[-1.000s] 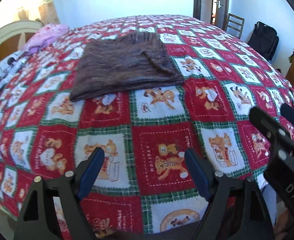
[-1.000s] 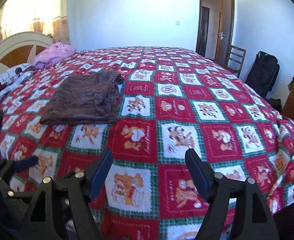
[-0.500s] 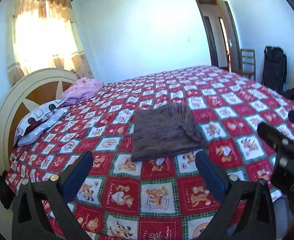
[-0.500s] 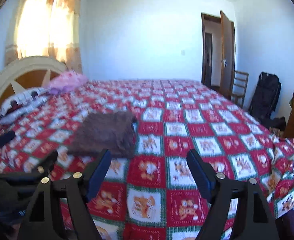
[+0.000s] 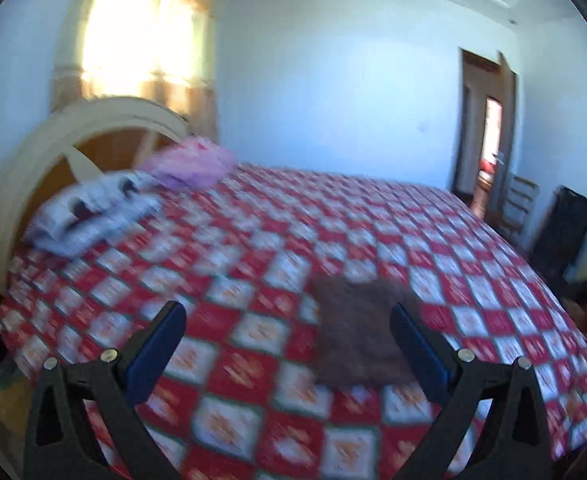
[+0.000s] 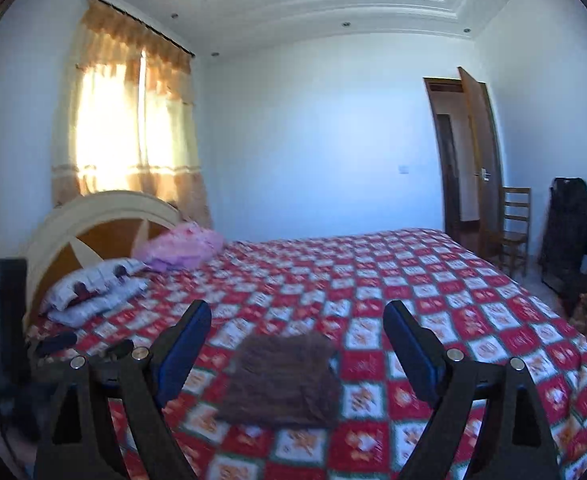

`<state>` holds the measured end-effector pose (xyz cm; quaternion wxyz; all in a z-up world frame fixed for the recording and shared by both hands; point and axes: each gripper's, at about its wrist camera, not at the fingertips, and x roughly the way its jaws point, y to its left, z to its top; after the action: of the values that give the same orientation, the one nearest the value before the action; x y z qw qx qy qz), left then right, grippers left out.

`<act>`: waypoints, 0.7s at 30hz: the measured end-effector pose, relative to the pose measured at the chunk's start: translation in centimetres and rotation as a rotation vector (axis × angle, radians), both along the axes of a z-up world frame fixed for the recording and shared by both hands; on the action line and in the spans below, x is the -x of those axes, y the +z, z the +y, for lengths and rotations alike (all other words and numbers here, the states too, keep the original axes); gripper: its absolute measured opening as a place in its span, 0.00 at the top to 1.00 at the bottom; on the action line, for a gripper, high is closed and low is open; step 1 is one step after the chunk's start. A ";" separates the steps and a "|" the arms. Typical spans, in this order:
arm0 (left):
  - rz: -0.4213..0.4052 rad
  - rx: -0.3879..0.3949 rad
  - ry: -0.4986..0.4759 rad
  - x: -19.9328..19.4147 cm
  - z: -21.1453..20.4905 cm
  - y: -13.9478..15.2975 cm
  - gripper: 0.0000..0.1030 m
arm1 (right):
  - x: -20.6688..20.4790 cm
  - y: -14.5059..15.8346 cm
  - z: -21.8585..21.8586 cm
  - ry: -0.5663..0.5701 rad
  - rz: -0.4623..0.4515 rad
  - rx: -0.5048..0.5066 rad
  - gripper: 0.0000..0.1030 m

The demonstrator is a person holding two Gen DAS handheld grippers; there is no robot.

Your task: Fold small clothes

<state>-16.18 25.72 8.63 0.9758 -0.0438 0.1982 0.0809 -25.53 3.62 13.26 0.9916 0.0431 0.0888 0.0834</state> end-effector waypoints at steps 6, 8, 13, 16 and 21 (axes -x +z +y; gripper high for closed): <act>-0.086 -0.018 0.190 0.4 4.7 3.2 0.00 | -1.4 3.4 1.7 0.115 -0.018 -0.081 0.11; -0.083 -0.013 0.164 0.7 4.5 2.3 0.00 | -1.5 2.9 2.1 0.113 -0.026 -0.087 0.10; -0.042 -0.023 0.071 1.2 1.3 -2.1 0.00 | -1.4 -1.1 2.3 -0.042 -0.051 -0.019 0.10; -0.013 -0.011 -0.011 1.3 -1.2 -4.4 0.00 | -1.2 -3.8 2.6 -0.107 -0.056 0.050 0.09; 0.052 -0.131 -0.060 1.1 -5.8 -7.3 0.00 | -2.0 -7.3 2.3 -0.150 0.026 0.093 0.09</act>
<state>-17.30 19.94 1.30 0.9731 0.0281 0.2191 0.0653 -23.51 5.96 5.95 0.9948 0.0047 0.1020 0.0041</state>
